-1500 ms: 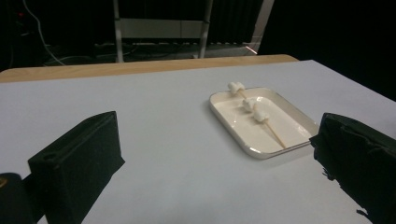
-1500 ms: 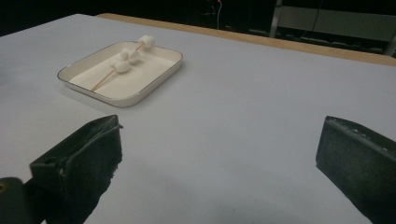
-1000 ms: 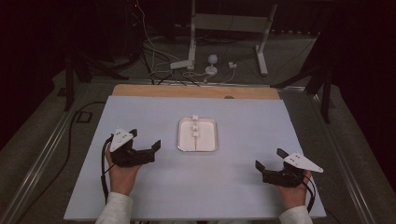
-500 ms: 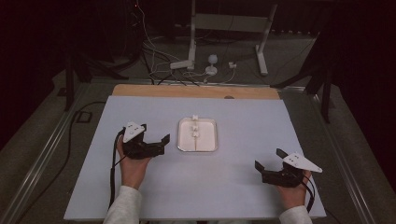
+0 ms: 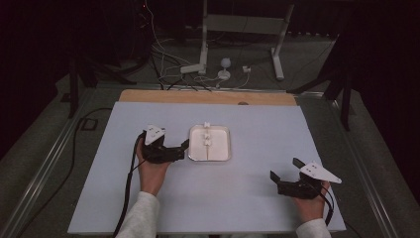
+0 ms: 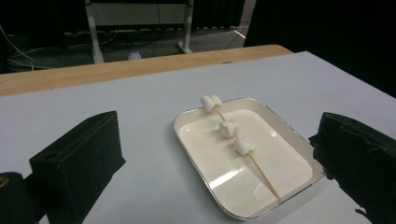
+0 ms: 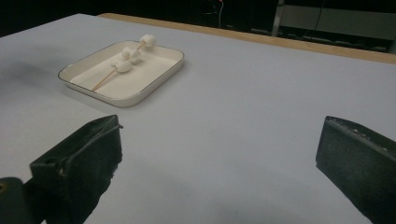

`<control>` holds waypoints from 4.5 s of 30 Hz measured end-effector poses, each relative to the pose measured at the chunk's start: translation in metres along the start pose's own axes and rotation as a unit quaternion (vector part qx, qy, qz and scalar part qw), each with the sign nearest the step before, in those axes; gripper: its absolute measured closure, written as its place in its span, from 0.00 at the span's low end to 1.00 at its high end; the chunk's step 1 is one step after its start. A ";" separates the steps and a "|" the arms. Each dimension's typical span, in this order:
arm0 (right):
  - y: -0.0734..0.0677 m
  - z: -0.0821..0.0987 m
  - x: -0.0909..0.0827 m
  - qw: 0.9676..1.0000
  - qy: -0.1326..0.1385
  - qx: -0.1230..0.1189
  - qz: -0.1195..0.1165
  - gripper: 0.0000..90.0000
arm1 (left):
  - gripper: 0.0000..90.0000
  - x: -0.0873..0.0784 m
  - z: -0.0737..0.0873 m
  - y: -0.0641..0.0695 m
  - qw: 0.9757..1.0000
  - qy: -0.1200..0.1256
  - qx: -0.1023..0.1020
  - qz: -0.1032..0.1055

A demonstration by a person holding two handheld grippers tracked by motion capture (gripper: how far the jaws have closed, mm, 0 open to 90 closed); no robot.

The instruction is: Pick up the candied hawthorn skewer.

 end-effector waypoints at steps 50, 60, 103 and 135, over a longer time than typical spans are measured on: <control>0.000 0.001 0.002 1.000 -0.004 -0.004 -0.002 0.00 | 0.09 0.080 0.045 0.037 0.995 -0.100 -0.006 0.028; 0.000 0.001 0.001 1.000 -0.003 -0.004 -0.002 0.00 | 0.28 0.094 0.053 0.054 0.988 -0.150 0.030 0.008; 0.000 0.002 0.002 1.000 -0.006 -0.003 -0.002 0.00 | 1.00 0.067 0.057 0.040 0.975 -0.219 -0.034 0.026; 0.000 0.002 0.003 1.000 -0.005 0.002 -0.006 0.00 | 1.00 0.036 0.043 0.028 0.980 -0.184 -0.050 0.064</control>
Point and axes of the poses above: each handheld gripper's, and its own axes: x roughly forward along the jaws, z roughly out of its underside, y roughly to its right, the point moved 6 cm from there along x, roughly forward along the jaws, and after that the axes turned 4 degrees about -z, right-handed, at the moved point
